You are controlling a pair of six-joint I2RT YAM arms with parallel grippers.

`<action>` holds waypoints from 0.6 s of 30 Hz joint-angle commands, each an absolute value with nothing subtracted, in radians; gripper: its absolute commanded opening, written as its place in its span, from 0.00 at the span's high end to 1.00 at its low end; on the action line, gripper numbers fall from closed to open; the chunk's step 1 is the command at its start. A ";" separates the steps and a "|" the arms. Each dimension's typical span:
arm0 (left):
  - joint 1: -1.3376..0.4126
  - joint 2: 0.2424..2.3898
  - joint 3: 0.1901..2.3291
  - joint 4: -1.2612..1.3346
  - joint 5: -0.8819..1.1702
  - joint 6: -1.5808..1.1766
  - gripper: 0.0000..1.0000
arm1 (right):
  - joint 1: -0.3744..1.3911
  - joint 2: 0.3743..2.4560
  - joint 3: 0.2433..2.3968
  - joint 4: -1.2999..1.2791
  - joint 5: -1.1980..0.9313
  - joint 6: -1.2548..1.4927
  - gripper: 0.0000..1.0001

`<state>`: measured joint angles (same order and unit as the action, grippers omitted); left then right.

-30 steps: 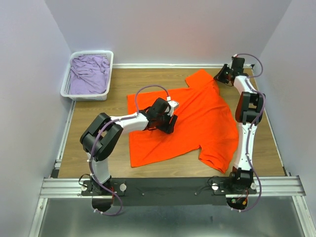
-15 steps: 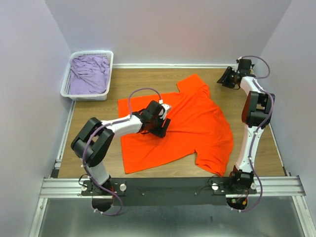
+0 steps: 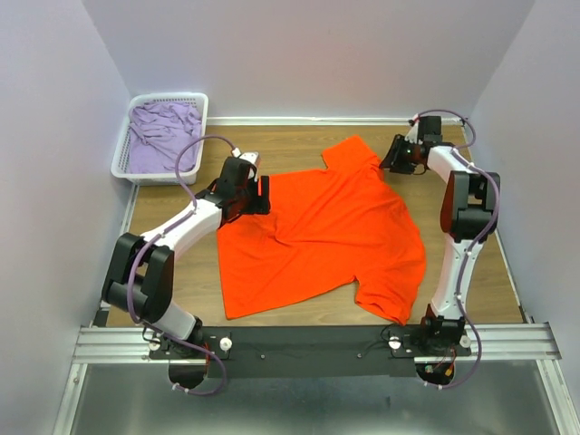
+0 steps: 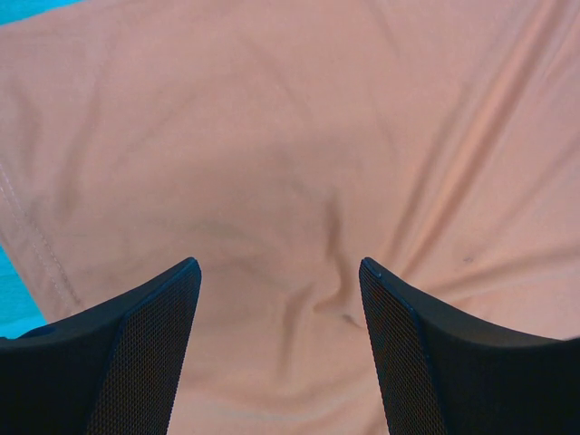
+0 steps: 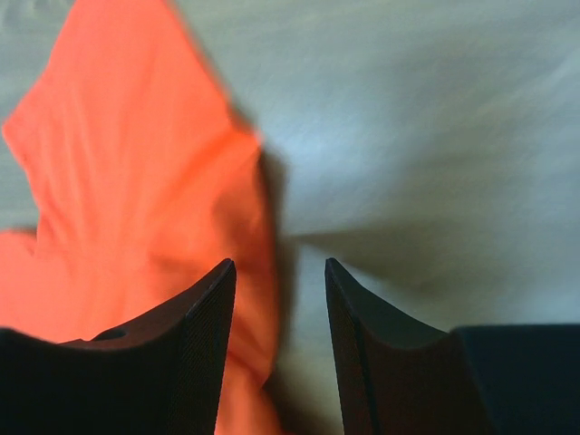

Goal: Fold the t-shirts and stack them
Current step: Flatten the tshirt out

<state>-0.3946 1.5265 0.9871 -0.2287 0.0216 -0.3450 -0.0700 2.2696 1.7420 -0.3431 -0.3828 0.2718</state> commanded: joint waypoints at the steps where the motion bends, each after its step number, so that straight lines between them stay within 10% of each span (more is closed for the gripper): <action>1: -0.397 1.554 0.989 -0.241 -0.017 -0.359 0.21 | -0.002 2.080 1.637 -0.354 -0.226 0.270 0.48; 18: -0.396 1.741 1.028 -0.227 -0.015 -0.379 0.22 | 0.137 1.701 1.025 -0.385 -0.152 0.450 0.46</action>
